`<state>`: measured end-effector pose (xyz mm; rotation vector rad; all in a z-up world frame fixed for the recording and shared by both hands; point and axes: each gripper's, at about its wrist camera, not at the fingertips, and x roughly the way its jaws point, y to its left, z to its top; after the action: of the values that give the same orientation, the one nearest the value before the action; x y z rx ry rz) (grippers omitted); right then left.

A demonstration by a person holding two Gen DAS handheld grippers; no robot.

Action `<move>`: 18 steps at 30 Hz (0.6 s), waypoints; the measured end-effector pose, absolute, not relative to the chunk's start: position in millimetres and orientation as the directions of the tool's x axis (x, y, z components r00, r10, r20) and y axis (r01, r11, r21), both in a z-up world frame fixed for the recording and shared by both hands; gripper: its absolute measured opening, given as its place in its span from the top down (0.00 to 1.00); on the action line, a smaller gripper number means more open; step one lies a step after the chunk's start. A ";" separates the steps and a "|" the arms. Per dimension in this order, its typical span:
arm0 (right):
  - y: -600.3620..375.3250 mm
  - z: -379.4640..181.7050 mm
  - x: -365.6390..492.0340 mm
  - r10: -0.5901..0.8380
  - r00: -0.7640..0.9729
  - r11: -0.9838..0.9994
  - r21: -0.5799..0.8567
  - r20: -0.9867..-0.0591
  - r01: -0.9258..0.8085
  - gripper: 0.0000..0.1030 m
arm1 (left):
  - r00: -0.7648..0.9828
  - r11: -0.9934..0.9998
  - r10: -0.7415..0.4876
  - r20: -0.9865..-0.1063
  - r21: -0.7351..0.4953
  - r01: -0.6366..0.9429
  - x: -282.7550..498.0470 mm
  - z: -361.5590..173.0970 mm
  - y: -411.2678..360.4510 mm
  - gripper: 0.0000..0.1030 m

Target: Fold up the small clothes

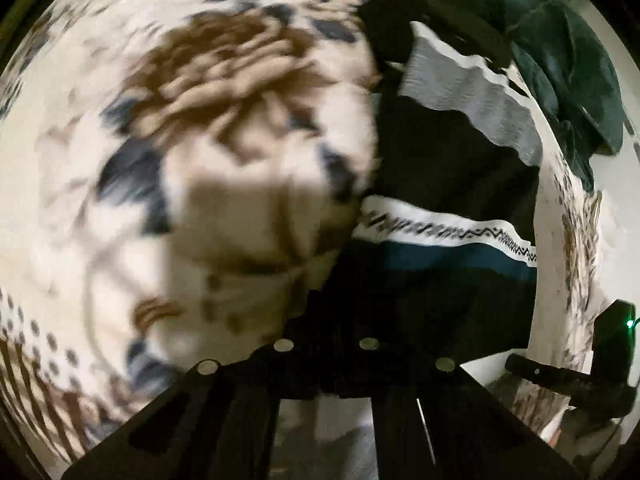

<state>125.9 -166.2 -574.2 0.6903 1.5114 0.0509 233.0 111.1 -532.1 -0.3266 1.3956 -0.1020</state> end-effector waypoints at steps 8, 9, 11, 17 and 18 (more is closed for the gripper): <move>-187.4 -558.6 163.4 0.483 0.065 0.820 0.477 -0.873 0.315 0.59 | 0.188 0.845 -0.477 -0.859 -0.507 -0.170 269.8 -523.6 127.7 0.70; -198.8 -555.4 172.1 0.482 0.104 0.810 0.487 -0.870 0.326 0.49 | 0.202 0.837 -0.492 -0.847 -0.524 -0.159 281.0 -523.2 123.5 0.60; -207.9 -554.0 194.6 0.482 0.150 0.790 0.502 -0.863 0.350 0.49 | 0.235 0.823 -0.515 -0.824 -0.552 -0.134 310.8 -524.6 110.9 0.59; -219.3 -572.2 250.6 0.543 0.239 0.699 0.591 -0.805 0.403 0.60 | 0.251 0.855 -0.487 -0.836 -0.515 -0.057 352.5 -531.3 89.9 0.97; -220.3 -573.6 253.6 0.541 0.251 0.690 0.595 -0.802 0.412 0.89 | 0.249 0.872 -0.463 -0.851 -0.487 -0.043 352.0 -532.9 90.1 0.97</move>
<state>253.6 -220.3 -573.6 0.8748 1.3655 0.1051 352.0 90.1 -532.9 -0.4613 1.2990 -0.2998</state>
